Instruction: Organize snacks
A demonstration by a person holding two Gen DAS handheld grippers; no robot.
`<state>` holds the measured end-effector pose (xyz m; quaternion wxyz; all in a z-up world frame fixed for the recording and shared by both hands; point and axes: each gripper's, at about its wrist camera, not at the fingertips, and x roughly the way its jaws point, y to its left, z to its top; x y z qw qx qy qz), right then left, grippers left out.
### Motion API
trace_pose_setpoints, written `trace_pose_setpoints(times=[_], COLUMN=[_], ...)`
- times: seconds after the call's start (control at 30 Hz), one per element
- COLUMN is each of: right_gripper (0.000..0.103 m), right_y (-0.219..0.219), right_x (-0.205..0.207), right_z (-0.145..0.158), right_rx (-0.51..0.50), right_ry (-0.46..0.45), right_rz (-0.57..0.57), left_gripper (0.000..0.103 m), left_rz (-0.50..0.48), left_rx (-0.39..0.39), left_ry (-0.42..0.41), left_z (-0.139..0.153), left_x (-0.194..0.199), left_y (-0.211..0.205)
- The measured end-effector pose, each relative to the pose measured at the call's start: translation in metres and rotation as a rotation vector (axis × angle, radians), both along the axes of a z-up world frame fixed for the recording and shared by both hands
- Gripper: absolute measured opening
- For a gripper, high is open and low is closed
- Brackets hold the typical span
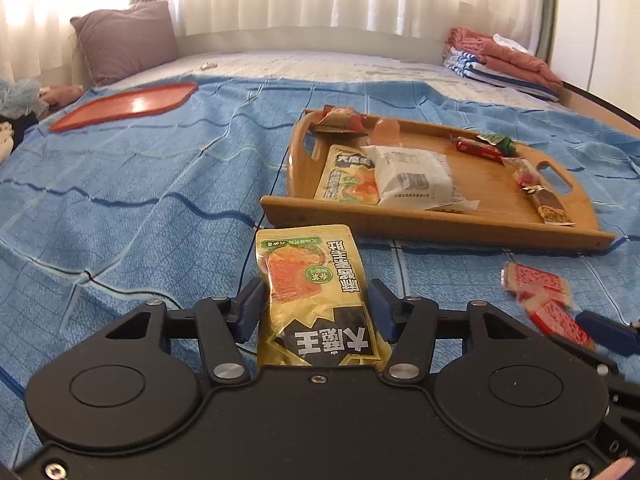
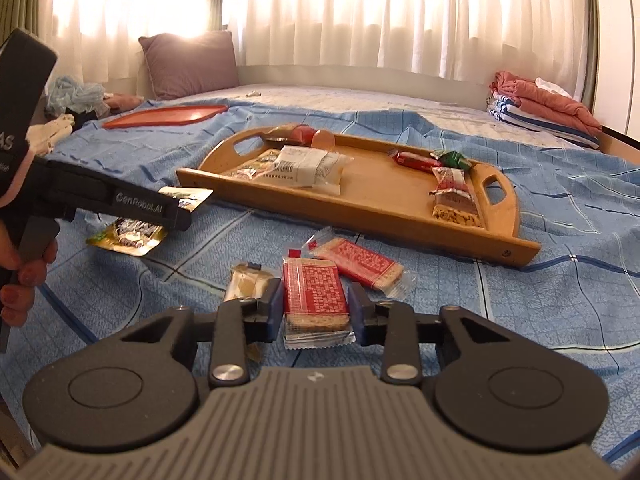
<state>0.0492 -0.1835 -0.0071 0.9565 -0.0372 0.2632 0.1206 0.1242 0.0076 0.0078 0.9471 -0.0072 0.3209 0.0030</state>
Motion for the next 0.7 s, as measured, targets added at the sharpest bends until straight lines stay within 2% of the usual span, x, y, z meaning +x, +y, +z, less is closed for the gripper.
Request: trace_pose_setpoints(times=[0.13, 0.33, 0.5, 0.7], right_gripper=[0.039, 0.039, 0.039, 0.039], right_y=[-0.004, -0.012, -0.025, -0.040], right_x=[-0.002, 0.001, 0.014, 0.034], right_z=[0.010, 0.026, 0.038, 0.052], right_rx=[0.031, 0.055, 0.065, 0.079], right_ry=[-0.026, -0.063, -0.087, -0.110], right_rz=[-0.021, -0.071, -0.121, -0.160], left_gripper=[0.053, 0.053, 0.053, 0.053], left_rz=[-0.040, -0.092, -0.110, -0.143], left_rx=[0.022, -0.003, -0.017, -0.042], left_ry=[-0.043, -0.080, -0.116, -0.122], left_z=[0.011, 0.030, 0.049, 0.068], left_x=[-0.013, -0.016, -0.005, 0.018], left_y=[-0.005, -0.011, -0.012, -0.013])
